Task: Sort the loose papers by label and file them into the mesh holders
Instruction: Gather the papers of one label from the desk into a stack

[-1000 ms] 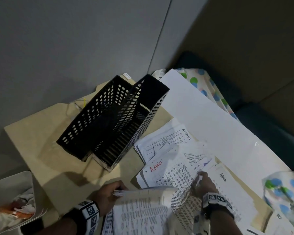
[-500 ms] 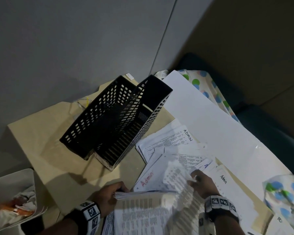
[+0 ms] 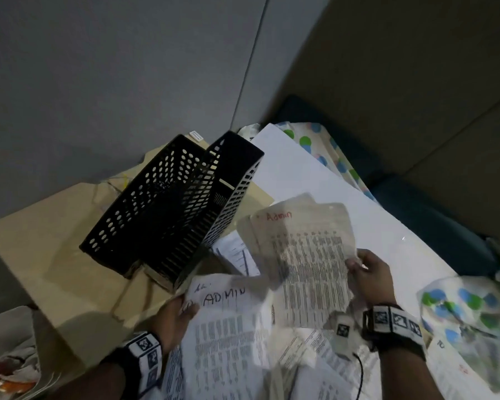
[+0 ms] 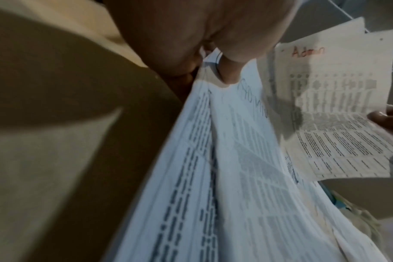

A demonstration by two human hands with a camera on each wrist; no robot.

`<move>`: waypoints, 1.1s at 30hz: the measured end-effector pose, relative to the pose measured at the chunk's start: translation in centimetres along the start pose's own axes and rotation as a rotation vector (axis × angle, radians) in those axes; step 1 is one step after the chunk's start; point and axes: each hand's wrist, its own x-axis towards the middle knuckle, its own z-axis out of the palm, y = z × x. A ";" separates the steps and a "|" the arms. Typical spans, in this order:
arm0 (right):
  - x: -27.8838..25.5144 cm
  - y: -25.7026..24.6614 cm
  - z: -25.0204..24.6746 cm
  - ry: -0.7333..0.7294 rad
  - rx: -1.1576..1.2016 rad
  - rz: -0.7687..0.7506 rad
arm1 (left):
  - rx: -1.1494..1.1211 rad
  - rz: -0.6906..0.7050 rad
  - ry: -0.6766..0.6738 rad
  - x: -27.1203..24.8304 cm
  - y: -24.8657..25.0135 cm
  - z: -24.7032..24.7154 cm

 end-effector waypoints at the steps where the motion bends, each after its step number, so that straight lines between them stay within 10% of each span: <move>1: -0.5 0.1 -0.7 0.026 0.020 -0.010 | -0.019 -0.013 0.015 0.4 0.1 0.2; 11: -6.8 3.8 -2.2 0.542 0.149 0.114 | 0.106 0.023 0.181 1.6 2.8 1.0; 19: -11.2 5.2 3.5 -0.064 -0.011 0.158 | -0.005 0.231 0.200 -0.1 6.5 2.4; 33: -14.3 5.6 10.6 -0.389 -0.205 0.153 | -0.031 0.373 -0.096 -2.5 5.0 3.2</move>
